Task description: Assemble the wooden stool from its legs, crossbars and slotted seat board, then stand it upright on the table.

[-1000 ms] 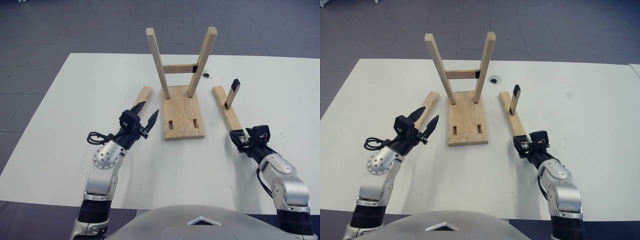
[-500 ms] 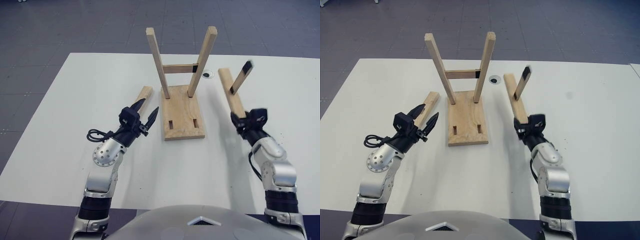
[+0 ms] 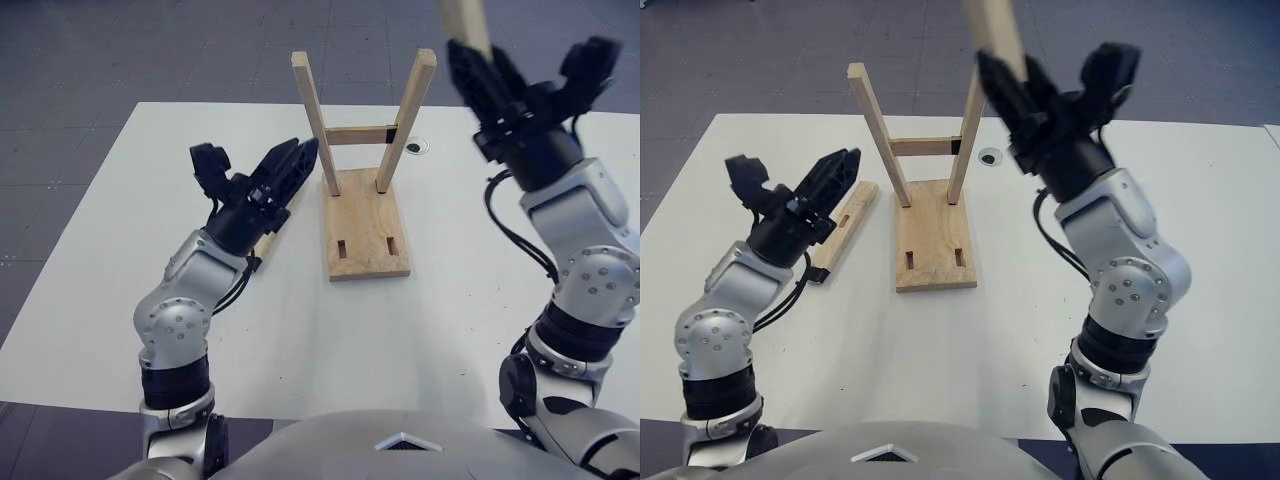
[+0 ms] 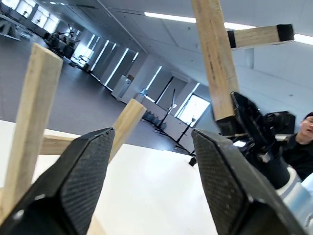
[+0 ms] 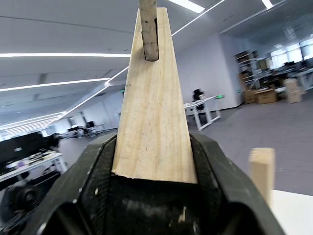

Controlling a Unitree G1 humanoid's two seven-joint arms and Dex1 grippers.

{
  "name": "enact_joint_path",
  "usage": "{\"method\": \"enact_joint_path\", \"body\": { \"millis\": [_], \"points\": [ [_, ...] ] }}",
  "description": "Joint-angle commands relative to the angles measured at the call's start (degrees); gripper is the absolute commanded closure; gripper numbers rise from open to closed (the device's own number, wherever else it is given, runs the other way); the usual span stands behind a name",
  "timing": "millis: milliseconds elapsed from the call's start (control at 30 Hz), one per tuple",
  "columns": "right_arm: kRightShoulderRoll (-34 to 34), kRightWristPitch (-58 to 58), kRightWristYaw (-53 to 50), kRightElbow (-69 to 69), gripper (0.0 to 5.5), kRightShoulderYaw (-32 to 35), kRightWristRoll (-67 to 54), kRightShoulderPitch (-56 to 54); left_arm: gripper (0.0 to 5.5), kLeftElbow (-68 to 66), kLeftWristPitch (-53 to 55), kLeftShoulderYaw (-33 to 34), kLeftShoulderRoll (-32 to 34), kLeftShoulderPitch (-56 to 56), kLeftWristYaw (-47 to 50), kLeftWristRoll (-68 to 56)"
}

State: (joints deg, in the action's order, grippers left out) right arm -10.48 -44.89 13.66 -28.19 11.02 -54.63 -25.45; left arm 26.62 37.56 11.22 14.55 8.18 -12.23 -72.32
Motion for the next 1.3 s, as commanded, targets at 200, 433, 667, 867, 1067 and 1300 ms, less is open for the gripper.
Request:
{"method": "enact_joint_path", "body": {
  "millis": [200, 433, 667, 867, 1067, 1300],
  "points": [
    [3.0, -5.6, 6.8, 9.6, 3.47, -1.5, -18.4, -0.2, 1.09, -3.6, 8.1, 1.4, 5.9, 3.2, 7.8, -23.0],
    [-1.3, -9.6, 15.7, 11.5, 3.47, -4.1, -21.9, 2.3, 0.72, -6.5, 7.5, 0.2, 6.7, 5.2, 12.4, -35.5],
    [-1.9, -10.1, 17.1, 11.2, 3.47, -5.4, -22.5, 3.1, 0.72, -4.5, 8.9, -1.8, 9.6, 4.7, 11.0, -40.2],
    [-2.4, -11.0, 18.0, 9.8, 3.47, -8.1, -22.0, 5.1, 0.90, -4.4, 7.2, -1.7, 9.5, 5.8, 10.4, -39.9],
    [-2.8, -10.7, 18.0, 10.8, 3.47, -7.9, -21.8, 4.3, 1.98, -4.7, 8.1, -1.5, 10.7, 5.0, 7.4, -39.4],
    [-4.1, -12.0, 19.6, 10.7, 3.47, -9.3, -21.7, 5.4, 3.07, -5.1, 6.3, -1.0, 10.2, 5.6, 5.8, -39.2]
  ]
}}
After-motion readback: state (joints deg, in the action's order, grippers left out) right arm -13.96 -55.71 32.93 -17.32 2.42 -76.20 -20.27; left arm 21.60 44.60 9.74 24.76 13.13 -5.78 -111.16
